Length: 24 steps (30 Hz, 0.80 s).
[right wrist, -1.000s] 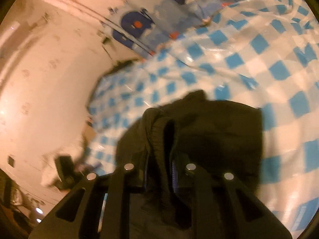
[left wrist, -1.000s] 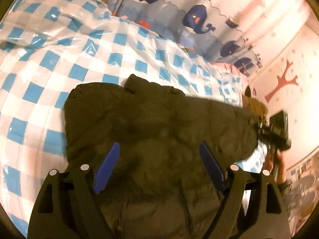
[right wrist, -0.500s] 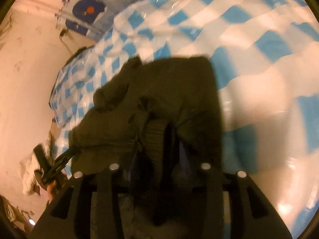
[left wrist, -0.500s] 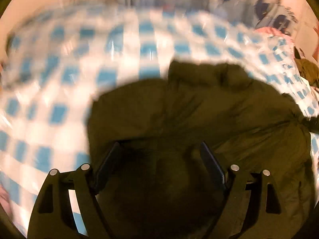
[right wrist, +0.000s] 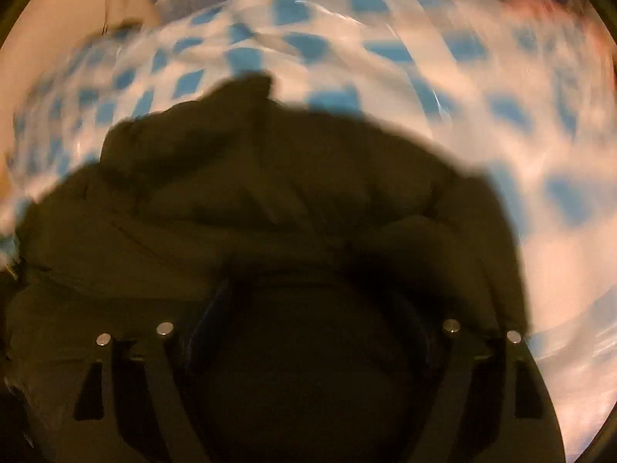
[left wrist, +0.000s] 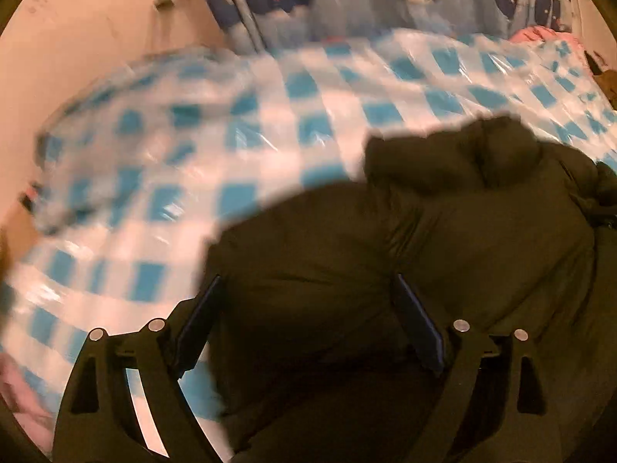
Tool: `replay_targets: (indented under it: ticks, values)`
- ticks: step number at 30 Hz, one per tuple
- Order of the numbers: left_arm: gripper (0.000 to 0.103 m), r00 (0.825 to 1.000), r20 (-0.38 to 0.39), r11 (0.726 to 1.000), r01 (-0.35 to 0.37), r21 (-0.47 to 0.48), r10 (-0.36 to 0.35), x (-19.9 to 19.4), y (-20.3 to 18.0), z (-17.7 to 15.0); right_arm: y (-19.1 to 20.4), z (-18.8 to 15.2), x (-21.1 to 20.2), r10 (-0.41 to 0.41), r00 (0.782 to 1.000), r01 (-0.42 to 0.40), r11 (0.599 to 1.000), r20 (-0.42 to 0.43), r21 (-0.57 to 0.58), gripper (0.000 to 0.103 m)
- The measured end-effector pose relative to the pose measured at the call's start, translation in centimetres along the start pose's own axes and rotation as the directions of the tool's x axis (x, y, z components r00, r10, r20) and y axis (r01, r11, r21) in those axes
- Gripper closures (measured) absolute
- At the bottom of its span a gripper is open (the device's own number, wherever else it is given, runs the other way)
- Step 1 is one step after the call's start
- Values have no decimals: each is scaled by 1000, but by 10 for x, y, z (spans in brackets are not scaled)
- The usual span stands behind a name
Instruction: Fold large clothes
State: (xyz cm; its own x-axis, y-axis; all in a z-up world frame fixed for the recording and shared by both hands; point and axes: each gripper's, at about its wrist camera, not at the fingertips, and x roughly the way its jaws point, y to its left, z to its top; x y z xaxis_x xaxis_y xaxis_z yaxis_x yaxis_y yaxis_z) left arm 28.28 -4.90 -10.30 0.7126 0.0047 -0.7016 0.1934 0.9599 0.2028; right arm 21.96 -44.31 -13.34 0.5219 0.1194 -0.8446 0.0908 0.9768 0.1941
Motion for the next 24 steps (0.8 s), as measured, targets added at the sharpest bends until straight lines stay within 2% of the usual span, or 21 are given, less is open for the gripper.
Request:
replay_targets:
  ticks: [3, 5, 8, 10, 11, 12, 13, 14, 15, 16, 17, 19, 21, 23, 24]
  values:
    - [16, 999, -14, 996, -38, 77, 39, 7, -20, -8, -11, -1, -2, -7, 1000, 7, 1000, -23, 9, 27]
    - [16, 997, 3, 991, -72, 111, 72, -4, -24, -10, -10, 2, -17, -11, 999, 12, 1000, -41, 21, 27]
    - [16, 990, 130, 989, -78, 125, 62, -48, -26, -20, 6, -13, -78, 21, 990, -18, 1000, 138, -20, 24]
    - [16, 988, 145, 986, -67, 153, 45, -58, -27, -28, 11, -31, -95, -8, 985, 17, 998, 175, -54, 19]
    - [16, 992, 125, 985, -49, 165, 28, -56, -28, -30, 10, -42, -89, -67, 987, 78, 994, 143, -75, 19]
    - [15, 998, 55, 983, -1, 182, -9, -44, -30, -34, 1, -54, -67, -117, 991, 123, 988, 68, -92, 17]
    - [15, 998, -22, 982, 64, 177, -61, -29, -31, -39, -13, -62, -43, -73, 997, 72, 995, -13, -65, 13]
    - [14, 990, -87, 984, 120, 135, -109, -15, -27, -41, -23, -65, -33, -26, 999, 26, 1000, -45, -17, 13]
    - [14, 988, -105, 986, 127, 109, -116, -12, -22, -39, -32, -62, -33, -7, 999, 9, 1000, -53, 29, 13]
    - [14, 988, -111, 989, 115, 95, -104, -16, -19, -37, -31, -60, -37, -12, 998, 14, 999, -56, 40, 13]
    - [15, 994, -78, 993, 84, 87, -77, -30, -15, -34, -27, -56, -49, -13, 999, 14, 999, -35, 48, 13]
    - [15, 996, -10, 990, 94, 106, -93, -56, -13, -35, -10, -58, -76, 5, 999, -5, 1000, 42, 2, 13]
    - [14, 993, 32, 984, 106, 145, -112, -76, -15, -41, 6, -71, -103, -20, 994, 27, 998, 108, -62, 13]
    - [14, 993, -19, 977, 120, 176, -118, -68, -20, -52, 2, -82, -93, -110, 992, 115, 990, 67, -76, 12]
    - [14, 989, -69, 974, 143, 175, -133, -55, -21, -56, -7, -85, -80, -106, 994, 106, 993, 8, -59, 11]
